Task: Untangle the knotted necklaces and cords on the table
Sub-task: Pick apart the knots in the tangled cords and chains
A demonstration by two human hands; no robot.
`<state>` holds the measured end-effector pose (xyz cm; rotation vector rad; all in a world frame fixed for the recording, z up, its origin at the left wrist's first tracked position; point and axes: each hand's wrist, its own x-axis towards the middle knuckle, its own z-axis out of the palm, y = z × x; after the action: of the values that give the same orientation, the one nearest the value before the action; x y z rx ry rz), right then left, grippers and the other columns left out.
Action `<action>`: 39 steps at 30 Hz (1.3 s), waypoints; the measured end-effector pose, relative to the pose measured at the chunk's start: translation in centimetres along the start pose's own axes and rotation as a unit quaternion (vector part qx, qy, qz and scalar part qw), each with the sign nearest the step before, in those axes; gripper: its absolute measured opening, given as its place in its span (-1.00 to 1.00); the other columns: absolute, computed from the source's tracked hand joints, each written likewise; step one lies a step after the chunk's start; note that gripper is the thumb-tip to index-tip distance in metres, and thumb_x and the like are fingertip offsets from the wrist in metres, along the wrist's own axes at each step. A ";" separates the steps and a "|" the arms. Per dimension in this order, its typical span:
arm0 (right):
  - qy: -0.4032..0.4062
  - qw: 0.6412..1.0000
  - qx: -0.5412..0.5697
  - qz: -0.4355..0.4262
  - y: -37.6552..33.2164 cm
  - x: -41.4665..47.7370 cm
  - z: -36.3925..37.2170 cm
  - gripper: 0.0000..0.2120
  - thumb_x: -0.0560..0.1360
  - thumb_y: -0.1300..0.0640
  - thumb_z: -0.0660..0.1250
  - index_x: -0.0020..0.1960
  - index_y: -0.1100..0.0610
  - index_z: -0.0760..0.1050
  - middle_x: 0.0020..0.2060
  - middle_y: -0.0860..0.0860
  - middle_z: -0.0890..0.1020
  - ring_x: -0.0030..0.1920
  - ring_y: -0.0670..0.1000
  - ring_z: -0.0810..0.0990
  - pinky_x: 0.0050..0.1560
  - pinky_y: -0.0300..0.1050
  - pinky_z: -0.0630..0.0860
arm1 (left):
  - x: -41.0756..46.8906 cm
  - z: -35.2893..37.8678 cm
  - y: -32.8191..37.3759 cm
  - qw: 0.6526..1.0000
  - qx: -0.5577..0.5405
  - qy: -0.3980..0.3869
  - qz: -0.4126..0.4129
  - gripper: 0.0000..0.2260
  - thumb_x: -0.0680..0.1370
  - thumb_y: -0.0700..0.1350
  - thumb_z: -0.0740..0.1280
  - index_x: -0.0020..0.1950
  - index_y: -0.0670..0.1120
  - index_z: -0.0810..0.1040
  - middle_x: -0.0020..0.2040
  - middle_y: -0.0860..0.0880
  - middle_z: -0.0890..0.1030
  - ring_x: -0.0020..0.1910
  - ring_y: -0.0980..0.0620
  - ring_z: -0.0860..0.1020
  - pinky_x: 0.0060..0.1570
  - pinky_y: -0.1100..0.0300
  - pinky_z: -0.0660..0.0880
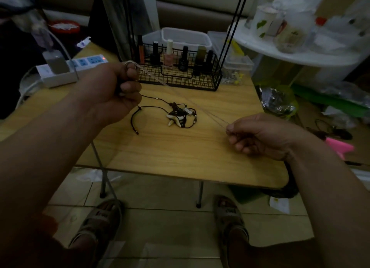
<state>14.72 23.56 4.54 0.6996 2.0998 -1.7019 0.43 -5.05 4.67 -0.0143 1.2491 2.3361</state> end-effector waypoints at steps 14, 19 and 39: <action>0.056 0.990 0.016 -0.128 -0.7 -0.3 2.0 -0.61 0.54 -0.16 0.30 -0.21 0.14 0.62 -0.13 0.13 0.75 -0.02 0.15 0.69 0.07 0.06 0.55 | -1.3 2.1 -1.0 0.986 0.049 -0.131 -0.086 -0.64 0.59 -0.38 0.08 0.28 -0.20 0.55 0.08 -0.12 0.74 -0.33 0.11 0.60 -0.33 0.31 0.58; -0.052 0.949 0.251 -0.183 -1.2 -1.0 1.9 -0.42 0.61 -0.24 0.10 -0.05 0.22 0.67 -0.08 0.23 0.72 0.08 0.23 0.72 0.27 0.18 0.56 | -1.3 2.0 -1.1 0.987 0.059 -0.123 -0.085 -0.61 0.59 -0.37 0.11 0.34 -0.19 0.54 0.10 -0.10 0.74 -0.31 0.13 0.59 -0.32 0.33 0.58; 0.240 0.918 -0.231 -0.214 -0.6 -0.3 4.9 -0.75 0.63 -0.08 0.35 0.28 -0.07 0.57 0.08 -0.20 0.62 0.13 -0.19 0.57 0.12 -0.15 0.52 | -2.8 3.0 -1.7 0.957 0.170 -0.215 -0.096 -0.57 0.58 -0.36 0.08 0.40 -0.22 0.50 0.24 -0.18 0.70 -0.24 0.07 0.67 -0.25 0.28 0.60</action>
<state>14.43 18.66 4.12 0.5744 3.0453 -1.1925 4.23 -3.03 5.77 0.4431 1.3324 1.8048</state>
